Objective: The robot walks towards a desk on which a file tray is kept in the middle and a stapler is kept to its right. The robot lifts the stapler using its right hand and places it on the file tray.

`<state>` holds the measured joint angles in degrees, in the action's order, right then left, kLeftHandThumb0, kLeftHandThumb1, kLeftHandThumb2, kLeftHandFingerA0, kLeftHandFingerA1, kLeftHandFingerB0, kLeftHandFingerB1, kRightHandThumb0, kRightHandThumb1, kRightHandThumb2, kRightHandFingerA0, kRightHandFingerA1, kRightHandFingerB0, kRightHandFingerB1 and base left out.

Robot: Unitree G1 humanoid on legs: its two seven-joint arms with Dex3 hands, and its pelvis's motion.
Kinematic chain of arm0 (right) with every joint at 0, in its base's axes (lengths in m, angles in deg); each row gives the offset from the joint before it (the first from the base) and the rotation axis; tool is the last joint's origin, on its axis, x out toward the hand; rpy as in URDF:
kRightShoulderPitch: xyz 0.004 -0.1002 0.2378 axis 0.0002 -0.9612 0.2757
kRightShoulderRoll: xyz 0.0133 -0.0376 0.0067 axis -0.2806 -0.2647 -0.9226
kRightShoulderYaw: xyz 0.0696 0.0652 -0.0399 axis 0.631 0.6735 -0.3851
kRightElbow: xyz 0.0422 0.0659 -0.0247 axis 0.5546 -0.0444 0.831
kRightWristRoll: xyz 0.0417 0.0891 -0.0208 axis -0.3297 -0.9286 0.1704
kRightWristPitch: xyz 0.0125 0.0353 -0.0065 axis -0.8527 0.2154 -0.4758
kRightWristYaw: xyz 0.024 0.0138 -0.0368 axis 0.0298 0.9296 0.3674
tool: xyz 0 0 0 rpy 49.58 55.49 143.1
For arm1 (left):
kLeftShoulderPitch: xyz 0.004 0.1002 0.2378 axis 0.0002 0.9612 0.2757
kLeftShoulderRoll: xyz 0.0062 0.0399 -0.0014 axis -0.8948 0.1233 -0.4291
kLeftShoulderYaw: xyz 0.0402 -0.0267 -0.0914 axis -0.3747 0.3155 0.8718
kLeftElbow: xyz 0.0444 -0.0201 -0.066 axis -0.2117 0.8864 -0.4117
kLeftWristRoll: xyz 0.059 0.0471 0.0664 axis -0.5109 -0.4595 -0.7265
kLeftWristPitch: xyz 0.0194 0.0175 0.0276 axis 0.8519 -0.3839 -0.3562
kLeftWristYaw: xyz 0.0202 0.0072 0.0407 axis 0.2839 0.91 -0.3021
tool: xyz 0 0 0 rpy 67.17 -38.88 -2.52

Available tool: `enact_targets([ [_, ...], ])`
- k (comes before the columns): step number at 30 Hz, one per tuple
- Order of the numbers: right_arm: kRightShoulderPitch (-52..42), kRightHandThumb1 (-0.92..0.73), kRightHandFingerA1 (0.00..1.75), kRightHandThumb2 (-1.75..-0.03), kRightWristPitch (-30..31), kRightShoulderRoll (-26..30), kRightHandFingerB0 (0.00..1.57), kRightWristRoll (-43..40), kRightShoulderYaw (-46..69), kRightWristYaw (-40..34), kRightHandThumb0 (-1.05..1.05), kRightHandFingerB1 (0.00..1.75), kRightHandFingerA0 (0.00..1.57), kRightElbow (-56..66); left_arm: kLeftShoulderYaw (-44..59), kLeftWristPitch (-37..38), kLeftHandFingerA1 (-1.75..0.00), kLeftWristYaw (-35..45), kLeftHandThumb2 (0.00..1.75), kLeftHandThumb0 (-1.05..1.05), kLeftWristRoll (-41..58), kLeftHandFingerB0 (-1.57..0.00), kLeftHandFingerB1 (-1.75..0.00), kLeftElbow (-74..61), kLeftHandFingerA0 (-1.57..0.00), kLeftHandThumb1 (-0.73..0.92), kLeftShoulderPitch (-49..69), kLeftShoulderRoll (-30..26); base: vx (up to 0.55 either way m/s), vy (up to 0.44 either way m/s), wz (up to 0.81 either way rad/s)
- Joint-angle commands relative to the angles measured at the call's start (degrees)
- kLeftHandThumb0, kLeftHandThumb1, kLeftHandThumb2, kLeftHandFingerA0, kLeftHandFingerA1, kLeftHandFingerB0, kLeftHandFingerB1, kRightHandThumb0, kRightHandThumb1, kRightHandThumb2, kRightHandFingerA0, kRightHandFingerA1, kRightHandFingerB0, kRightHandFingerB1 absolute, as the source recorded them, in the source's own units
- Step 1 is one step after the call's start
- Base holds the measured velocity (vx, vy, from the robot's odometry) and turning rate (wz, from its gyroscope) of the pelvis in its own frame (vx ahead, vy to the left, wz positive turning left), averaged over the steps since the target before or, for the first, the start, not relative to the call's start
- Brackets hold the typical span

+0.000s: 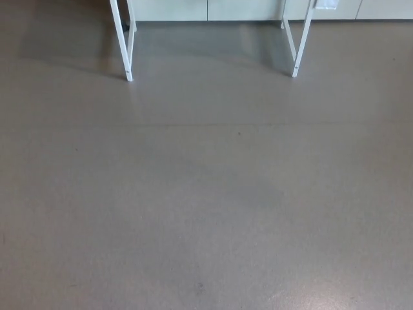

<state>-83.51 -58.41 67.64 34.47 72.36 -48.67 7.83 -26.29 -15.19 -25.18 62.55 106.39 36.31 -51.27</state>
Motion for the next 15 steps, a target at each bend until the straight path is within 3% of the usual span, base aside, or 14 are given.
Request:
enact_targets([
  [1, -0.28, -0.47, 0.5, -0.79, -3.64, 0.6, 0.17, -0.56, 0.37, 1.03, -0.65, 0.44, 0.12, -1.03, -0.22, 4.05, -0.54, -0.48, 0.9, -0.51, -1.39, -0.35, -0.55, 0.25, -0.29, 0.53, 0.14, -1.83, 0.0, 0.0, 0.0],
  [2, -0.54, -0.47, 0.5, -0.78, -4.26, 0.32, 0.17, -1.02, 0.71, 1.35, -0.65, 0.45, 0.12, -1.2, 0.37, 3.88, -0.46, -0.04, 0.61, -0.47, -0.74, -0.36, -0.42, 0.21, -0.34, 0.72, 0.12, -1.87, 0.0, 0.0, 0.0],
  [7, -0.24, -0.48, 0.51, -0.8, -4.24, -0.05, 0.16, 0.04, 0.18, 0.61, -0.68, 0.43, 0.12, -2.59, 0.75, 3.73, -0.46, 0.7, 0.61, -0.47, -0.86, -0.39, -0.43, -0.5, -0.35, 0.72, 0.29, -2.21, 0.0, 0.0, 0.0],
  [8, -0.55, -0.46, 0.52, -0.79, -4.43, -0.6, 0.17, -0.65, 0.72, 0.33, -0.67, 0.43, 0.14, -2.94, 0.55, 3.71, -0.54, 0.79, 0.91, -0.5, -1.14, -0.36, -0.56, 0.23, -0.27, 0.54, -0.13, -2.42, 0.0, 0.0, 0.0],
  [11, -0.7, -0.47, 0.52, -0.79, -4.77, -0.41, 0.16, -0.15, 0.33, 0.53, -0.68, 0.43, 0.13, -3.11, 0.31, 3.33, -0.54, 0.67, 0.9, -0.5, -1.47, -0.35, -0.55, 0.45, -0.28, 0.54, -0.52, -2.54, 0.0, 0.0, 0.0],
  [12, 0.38, -0.47, 0.5, -0.77, -5.5, -1.1, 0.14, -2.06, 1.68, 2.25, -0.64, 0.43, 0.1, -5.35, 0.24, 3.87, -0.46, 0.59, 0.61, -0.47, -1.59, -0.41, -0.44, 0.45, -0.37, 0.72, -0.43, -2.69, 0.0, 0.0, 0.0],
  [13, 0.69, -0.47, 0.5, -0.77, -5.21, -0.83, 0.14, -1.19, 1.0, 1.86, -0.66, 0.42, 0.1, -5.77, 1.26, 3.42, -0.45, 1.07, 0.61, -0.46, -0.43, -0.38, -0.42, 0.32, -0.34, 0.72, -0.41, -2.33, 0.0, 0.0, 0.0],
  [14, 0.68, -0.46, 0.5, -0.78, -5.68, -0.91, 0.15, -0.98, 0.92, 1.42, -0.66, 0.43, 0.09, -6.2, 0.35, 3.99, -0.55, 0.73, 0.91, -0.52, -1.51, -0.35, -0.55, -0.04, -0.31, 0.55, -0.06, -2.69, 0.0, 0.0, 0.0],
  [15, 0.77, -0.47, 0.51, -0.8, -5.89, -0.76, 0.16, -0.24, 0.35, 0.78, -0.69, 0.43, 0.13, -6.53, -0.02, 4.12, -0.46, 0.51, 0.62, -0.47, -1.98, -0.39, -0.43, -0.31, -0.38, 0.74, 0.11, -2.79, 0.0, 0.0, 0.0],
])
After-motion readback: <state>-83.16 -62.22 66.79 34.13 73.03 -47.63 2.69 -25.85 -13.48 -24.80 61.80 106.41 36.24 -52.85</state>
